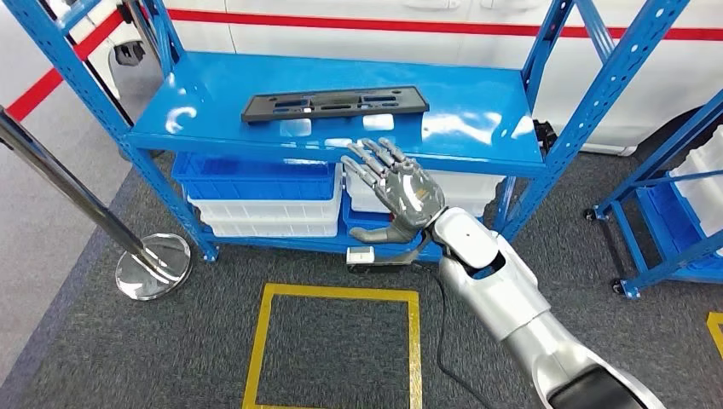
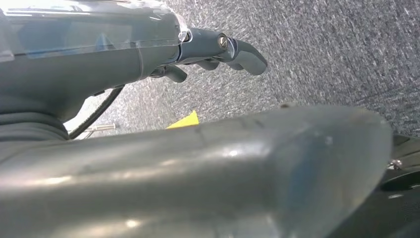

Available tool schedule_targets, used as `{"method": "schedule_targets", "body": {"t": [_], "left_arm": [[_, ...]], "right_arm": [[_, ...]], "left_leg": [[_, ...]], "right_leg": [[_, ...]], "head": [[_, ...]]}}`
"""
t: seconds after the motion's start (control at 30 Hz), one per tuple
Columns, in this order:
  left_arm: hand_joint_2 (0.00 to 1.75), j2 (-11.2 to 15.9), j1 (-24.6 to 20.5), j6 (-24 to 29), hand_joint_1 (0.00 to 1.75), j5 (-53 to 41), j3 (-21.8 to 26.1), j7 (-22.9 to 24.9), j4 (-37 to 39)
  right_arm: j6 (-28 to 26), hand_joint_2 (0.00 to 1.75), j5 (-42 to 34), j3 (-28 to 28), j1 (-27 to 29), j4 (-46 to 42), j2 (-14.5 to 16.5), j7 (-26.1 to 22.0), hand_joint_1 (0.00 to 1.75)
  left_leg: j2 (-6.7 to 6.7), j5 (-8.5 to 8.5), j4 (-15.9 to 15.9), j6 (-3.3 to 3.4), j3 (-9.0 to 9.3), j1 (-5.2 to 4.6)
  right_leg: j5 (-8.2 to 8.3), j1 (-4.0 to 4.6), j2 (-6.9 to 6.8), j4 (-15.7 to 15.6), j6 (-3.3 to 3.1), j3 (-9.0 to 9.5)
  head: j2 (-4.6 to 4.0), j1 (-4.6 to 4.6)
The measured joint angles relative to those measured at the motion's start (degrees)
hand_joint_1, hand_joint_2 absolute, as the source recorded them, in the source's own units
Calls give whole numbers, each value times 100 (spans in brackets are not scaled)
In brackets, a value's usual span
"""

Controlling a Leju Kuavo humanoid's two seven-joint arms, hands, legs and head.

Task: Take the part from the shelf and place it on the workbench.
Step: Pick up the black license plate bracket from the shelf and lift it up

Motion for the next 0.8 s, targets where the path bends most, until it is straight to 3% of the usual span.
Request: {"method": "schedule_targets", "body": {"t": [0.07,0.1,0.13,0.2,0.27,0.3,0.43,0.5,0.57,0.6,0.63,0.67,0.73,0.8], "left_arm": [[0,5,21,-2,0,-4,1,3,0],[0,10,35,-6,0,-8,1,5,0],[0,15,49,-11,0,-11,2,7,0],[0,28,65,-19,0,-14,2,5,0],[0,34,63,-21,0,-13,2,-2,0],[0,35,62,-21,0,-12,2,-8,0],[0,34,63,-18,0,4,5,-38,0],[0,32,49,-5,0,20,8,-57,0],[0,29,40,21,0,40,17,-67,0],[0,28,45,33,0,50,23,-69,0],[0,27,53,43,0,58,29,-69,0],[0,27,62,46,0,62,33,-67,0],[0,19,77,55,0,65,36,-60,3],[0,7,82,85,0,66,39,-59,10]], "right_arm": [[125,0,-42,73,-70,34,-118,2,0],[148,0,-76,104,-94,58,-177,-12,0],[146,0,-112,131,-108,83,-227,-31,0],[99,0,-181,170,-109,121,-302,-64,0],[42,0,-219,197,-101,145,-351,-76,0],[20,0,-226,209,-93,155,-367,-77,0],[-38,0,-227,251,-49,172,-377,-60,0],[-57,0,-227,258,-34,181,-358,-49,0],[-58,0,-227,267,-6,206,-337,-48,0],[-58,0,-227,273,17,225,-333,-48,0],[-59,0,-226,279,39,242,-333,-47,0],[-60,0,-224,282,55,256,-333,-47,0],[-59,0,-220,285,57,279,-333,-47,0],[-49,0,-219,291,14,314,-329,-56,0]], "left_leg": [[1,-292,739,-27,-371,7],[1,-327,969,-35,-498,8],[2,-252,992,-39,-528,10],[5,136,429,-28,-284,19],[2,380,-235,10,34,11],[-1,404,-414,38,118,4],[-8,367,-515,183,176,-8],[-6,361,-545,248,214,5],[-7,333,-546,284,234,-3],[-11,314,-546,292,253,-9],[-16,290,-545,296,282,-14],[-23,260,-545,293,323,-19],[-33,188,-548,275,420,-27],[-35,127,-552,232,466,-42]], "right_leg": [[-15,8,-11,3,-30,4],[-25,11,-14,6,-33,9],[-39,11,-14,12,-31,18],[-80,7,-12,37,-3,51],[-129,23,-8,79,47,66],[-144,33,-6,95,75,63],[-207,19,-2,156,194,45],[-424,2,-1,586,242,-166],[-701,2,-1,1338,267,-595],[-742,1,-1,1612,271,-777],[-673,2,-1,1697,266,-871],[-494,4,-1,1558,251,-852],[-10,21,1,836,184,-574],[190,61,-4,264,117,-330]], "head": [[0,-1],[0,-1],[0,-1],[0,-1],[0,-1],[0,0],[0,0],[0,0],[0,-1],[0,-1],[0,-1],[0,-1],[0,0],[0,1]]}}
